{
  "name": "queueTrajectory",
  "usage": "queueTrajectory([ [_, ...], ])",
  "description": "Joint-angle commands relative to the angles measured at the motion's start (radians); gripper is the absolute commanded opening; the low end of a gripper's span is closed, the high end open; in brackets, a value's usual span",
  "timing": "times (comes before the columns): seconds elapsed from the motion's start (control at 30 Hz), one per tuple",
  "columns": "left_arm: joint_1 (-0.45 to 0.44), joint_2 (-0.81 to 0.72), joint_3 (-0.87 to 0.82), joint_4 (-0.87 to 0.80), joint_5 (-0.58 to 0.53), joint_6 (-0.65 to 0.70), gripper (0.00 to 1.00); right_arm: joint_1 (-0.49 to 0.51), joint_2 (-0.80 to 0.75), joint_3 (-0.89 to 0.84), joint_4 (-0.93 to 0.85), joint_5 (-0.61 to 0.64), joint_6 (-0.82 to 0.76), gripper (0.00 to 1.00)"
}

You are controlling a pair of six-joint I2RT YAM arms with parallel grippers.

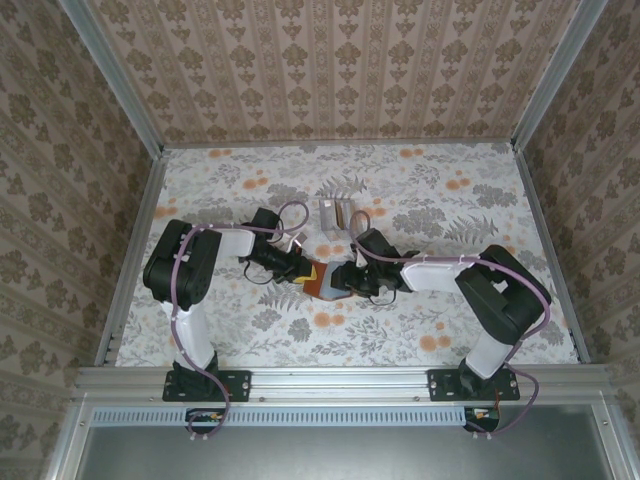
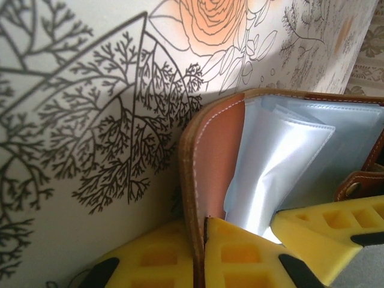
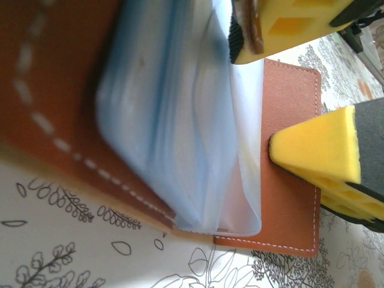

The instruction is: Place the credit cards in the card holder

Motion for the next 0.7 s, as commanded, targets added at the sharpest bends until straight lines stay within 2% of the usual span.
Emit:
queueTrajectory([
  [0.0, 0.000, 0.021, -0.003, -0.019, 0.006, 0.009, 0.12, 0.007, 0.022, 0.035, -0.027, -0.021, -0.031, 0.52],
  [0.2, 0.000, 0.021, 0.004, -0.026, 0.011, 0.020, 0.16, 0.010, 0.050, 0.070, -0.052, -0.024, -0.039, 0.54],
  [0.4, 0.009, -0.007, 0.001, -0.026, 0.035, 0.025, 0.35, 0.013, 0.075, 0.098, -0.072, -0.029, -0.046, 0.59],
  [0.67, 0.016, -0.016, 0.003, -0.025, 0.056, 0.028, 0.48, 0.021, 0.103, 0.138, -0.103, -0.030, -0.061, 0.65],
])
